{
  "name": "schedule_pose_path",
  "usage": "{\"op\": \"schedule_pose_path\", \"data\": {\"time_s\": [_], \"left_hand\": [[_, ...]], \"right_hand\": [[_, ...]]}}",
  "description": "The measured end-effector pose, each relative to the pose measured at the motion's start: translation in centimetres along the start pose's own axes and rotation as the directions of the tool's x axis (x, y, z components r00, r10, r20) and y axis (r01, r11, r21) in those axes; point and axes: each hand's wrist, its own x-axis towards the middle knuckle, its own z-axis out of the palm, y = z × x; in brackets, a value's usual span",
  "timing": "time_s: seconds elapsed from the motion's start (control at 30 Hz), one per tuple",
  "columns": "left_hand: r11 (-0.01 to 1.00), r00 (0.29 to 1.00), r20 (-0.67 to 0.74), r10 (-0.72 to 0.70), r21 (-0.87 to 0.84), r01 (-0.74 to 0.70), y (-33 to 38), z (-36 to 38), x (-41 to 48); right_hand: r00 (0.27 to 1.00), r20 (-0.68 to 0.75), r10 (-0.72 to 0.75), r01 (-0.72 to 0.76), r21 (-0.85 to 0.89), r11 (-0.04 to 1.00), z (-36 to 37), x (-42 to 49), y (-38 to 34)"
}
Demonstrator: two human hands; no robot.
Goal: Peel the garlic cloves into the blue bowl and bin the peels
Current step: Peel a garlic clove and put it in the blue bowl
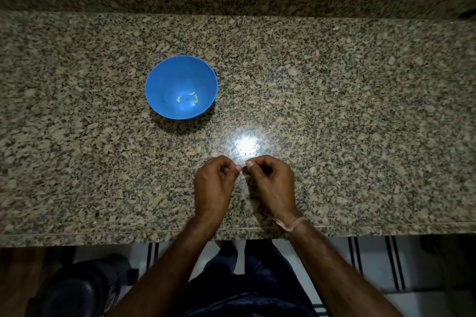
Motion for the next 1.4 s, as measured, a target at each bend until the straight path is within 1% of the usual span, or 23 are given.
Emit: {"op": "schedule_pose_path", "data": {"time_s": [0.07, 0.13, 0.2, 0.23, 0.33, 0.43, 0.57, 0.63, 0.7, 0.77, 0.87, 0.97, 1.0, 1.07, 1.13, 1.2, 1.3, 1.4], "left_hand": [[0.999, 0.999, 0.002, 0.047, 0.024, -0.047, -0.1, -0.1, -0.1], [0.998, 0.999, -0.012, 0.042, 0.05, -0.041, -0.2, -0.2, -0.1], [0.993, 0.998, -0.027, 0.064, 0.098, -0.061, -0.4, -0.3, -0.1], [0.992, 0.996, -0.023, 0.089, 0.094, -0.087, -0.4, -0.5, -0.2], [0.992, 0.991, 0.036, 0.125, -0.02, -0.125, 0.0, -0.9, -0.4], [0.986, 0.986, 0.051, 0.16, -0.051, -0.157, 0.4, -1.3, -0.8], [0.992, 0.991, 0.032, 0.127, -0.031, -0.126, -0.2, -1.7, -1.0], [0.997, 0.997, -0.007, 0.071, -0.017, -0.071, -1.0, -2.1, -1.0], [1.0, 0.996, -0.087, 0.015, 0.012, -0.014, -2.3, -2.8, -1.0], [0.999, 0.991, -0.134, -0.003, 0.047, 0.009, -3.5, -3.6, -0.9], [0.997, 0.991, -0.133, 0.022, 0.076, -0.012, -4.5, -4.1, -0.7], [0.993, 0.987, -0.156, 0.047, 0.113, -0.029, -4.1, -3.6, -1.3], [0.991, 0.987, -0.146, 0.068, 0.122, -0.05, -3.9, -3.2, -1.8], [0.988, 0.991, -0.065, 0.118, 0.112, -0.111, -3.3, -2.0, -2.6], [0.982, 0.988, 0.031, 0.15, 0.114, -0.153, -2.9, -0.6, -2.9], [0.975, 0.983, 0.085, 0.164, 0.135, -0.175, -2.5, 0.4, -2.6], [0.977, 0.985, 0.068, 0.157, 0.133, -0.165, -2.3, 0.9, -2.4], [0.987, 0.994, 0.014, 0.107, 0.119, -0.108, -2.7, 0.6, -2.8]], "right_hand": [[1.0, -0.005, -0.006, 0.006, 0.0, 1.0, -0.2, 0.1, 0.1], [1.0, -0.01, -0.006, 0.006, -0.008, 1.0, -0.4, 0.2, 0.1], [1.0, 0.006, -0.007, 0.007, -0.02, 1.0, -0.6, 0.2, 0.1], [1.0, 0.022, -0.011, 0.012, -0.025, 1.0, -0.6, 0.2, 0.0], [0.997, 0.078, -0.023, 0.025, -0.028, 0.999, -0.5, 0.1, -0.3], [0.989, 0.14, -0.043, 0.048, -0.037, 0.998, -0.3, 0.0, -0.6], [0.983, 0.179, -0.035, 0.042, -0.038, 0.998, 0.0, -0.1, -0.5], [0.987, 0.152, -0.045, 0.052, -0.043, 0.998, 0.0, -0.2, -0.3], [0.993, 0.101, -0.052, 0.059, -0.067, 0.996, -0.2, -0.4, 0.0], [0.995, 0.063, -0.071, 0.079, -0.135, 0.988, -0.7, -0.6, 0.3], [0.981, 0.061, -0.184, 0.194, -0.305, 0.932, -1.5, -1.1, 0.6], [0.962, 0.132, -0.241, 0.274, -0.411, 0.869, -1.9, -1.7, 0.9], [0.958, 0.148, -0.247, 0.288, -0.463, 0.838, -1.7, -1.7, 1.1], [0.952, 0.175, -0.25, 0.305, -0.535, 0.788, -1.1, -1.7, 1.2], [0.942, 0.212, -0.259, 0.333, -0.512, 0.792, -0.5, -2.0, 1.0], [0.937, 0.225, -0.266, 0.343, -0.463, 0.817, -0.4, -2.5, 0.4], [0.937, 0.22, -0.271, 0.341, -0.411, 0.846, -0.5, -2.6, 0.5], [0.894, 0.287, -0.344, 0.446, -0.497, 0.745, 0.1, -2.0, 1.1]]}}
